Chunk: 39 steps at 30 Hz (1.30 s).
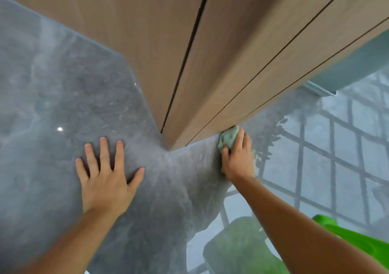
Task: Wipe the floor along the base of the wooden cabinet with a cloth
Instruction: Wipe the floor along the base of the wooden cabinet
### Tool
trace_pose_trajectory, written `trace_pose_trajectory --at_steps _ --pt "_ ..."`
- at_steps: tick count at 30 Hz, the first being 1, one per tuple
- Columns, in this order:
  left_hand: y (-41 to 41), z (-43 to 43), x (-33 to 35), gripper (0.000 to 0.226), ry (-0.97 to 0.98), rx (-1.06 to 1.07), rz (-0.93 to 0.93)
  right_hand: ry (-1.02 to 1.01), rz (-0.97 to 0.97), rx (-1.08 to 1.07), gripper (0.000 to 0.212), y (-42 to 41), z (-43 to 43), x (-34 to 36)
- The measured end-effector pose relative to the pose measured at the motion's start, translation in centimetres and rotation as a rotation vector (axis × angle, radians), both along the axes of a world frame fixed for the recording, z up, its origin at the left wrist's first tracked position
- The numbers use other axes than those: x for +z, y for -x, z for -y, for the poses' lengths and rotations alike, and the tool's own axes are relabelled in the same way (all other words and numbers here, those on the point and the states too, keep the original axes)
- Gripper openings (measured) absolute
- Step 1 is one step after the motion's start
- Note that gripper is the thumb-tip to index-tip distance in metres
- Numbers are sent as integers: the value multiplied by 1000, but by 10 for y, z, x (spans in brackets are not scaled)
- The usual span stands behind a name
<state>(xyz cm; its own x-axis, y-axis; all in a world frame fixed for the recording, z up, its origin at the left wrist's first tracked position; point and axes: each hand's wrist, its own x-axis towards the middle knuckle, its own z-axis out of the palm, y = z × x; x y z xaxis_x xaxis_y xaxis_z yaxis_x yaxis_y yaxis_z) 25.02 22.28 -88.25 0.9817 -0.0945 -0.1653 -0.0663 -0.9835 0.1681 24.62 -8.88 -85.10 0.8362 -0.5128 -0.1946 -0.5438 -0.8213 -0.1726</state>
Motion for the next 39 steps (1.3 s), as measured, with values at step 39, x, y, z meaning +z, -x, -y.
trace_pose_trajectory --at_steps 39 --pt "0 -7 -19 88 -29 44 224 -86 -47 328 84 22 -35 -8"
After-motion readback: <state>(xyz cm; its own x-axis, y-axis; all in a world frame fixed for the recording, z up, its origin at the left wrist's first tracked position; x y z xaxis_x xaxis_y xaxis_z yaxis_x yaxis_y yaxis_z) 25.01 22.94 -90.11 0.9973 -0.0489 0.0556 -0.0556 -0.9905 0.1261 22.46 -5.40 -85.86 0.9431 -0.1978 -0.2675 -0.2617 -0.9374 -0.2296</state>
